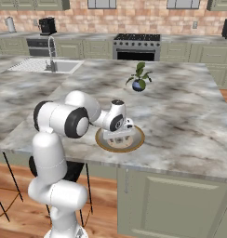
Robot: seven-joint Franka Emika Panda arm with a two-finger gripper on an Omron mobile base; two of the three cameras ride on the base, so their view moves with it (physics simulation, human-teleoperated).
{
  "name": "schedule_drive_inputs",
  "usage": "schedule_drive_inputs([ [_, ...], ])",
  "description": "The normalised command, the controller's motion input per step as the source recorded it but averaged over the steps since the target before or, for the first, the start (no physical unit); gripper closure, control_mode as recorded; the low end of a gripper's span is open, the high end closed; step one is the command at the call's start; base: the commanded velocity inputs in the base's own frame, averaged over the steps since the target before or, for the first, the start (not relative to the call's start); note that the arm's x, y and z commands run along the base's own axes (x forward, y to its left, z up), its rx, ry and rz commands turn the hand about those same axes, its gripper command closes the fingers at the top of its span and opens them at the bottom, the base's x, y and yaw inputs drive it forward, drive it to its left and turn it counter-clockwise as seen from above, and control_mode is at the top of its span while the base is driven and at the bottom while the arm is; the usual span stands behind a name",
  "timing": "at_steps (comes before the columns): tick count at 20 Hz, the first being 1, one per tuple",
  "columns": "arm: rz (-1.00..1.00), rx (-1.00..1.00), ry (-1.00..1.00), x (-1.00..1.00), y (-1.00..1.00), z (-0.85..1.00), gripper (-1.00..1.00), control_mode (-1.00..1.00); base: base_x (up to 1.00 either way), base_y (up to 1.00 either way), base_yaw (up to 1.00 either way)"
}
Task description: There are four ice cubes in the ice bowl. Place two ice cubes in each glass of water.
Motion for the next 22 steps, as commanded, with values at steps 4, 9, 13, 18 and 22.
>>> schedule_drive_inputs([
  [4,0.00,0.00,0.00,0.00,0.00,-0.04,-1.00,-1.00,0.00,0.00,0.00],
  [9,0.00,0.00,0.00,0.03,0.00,-0.05,-1.00,-1.00,0.00,0.00,0.00],
  [13,0.00,0.00,0.00,0.09,0.00,0.00,-1.00,-1.00,0.00,0.00,0.00],
  [18,0.00,0.00,0.00,0.20,0.01,0.00,-1.00,-1.00,0.00,0.00,0.00],
  [22,0.00,0.00,0.00,0.14,0.00,0.00,-1.00,-1.00,0.00,0.00,0.00],
])
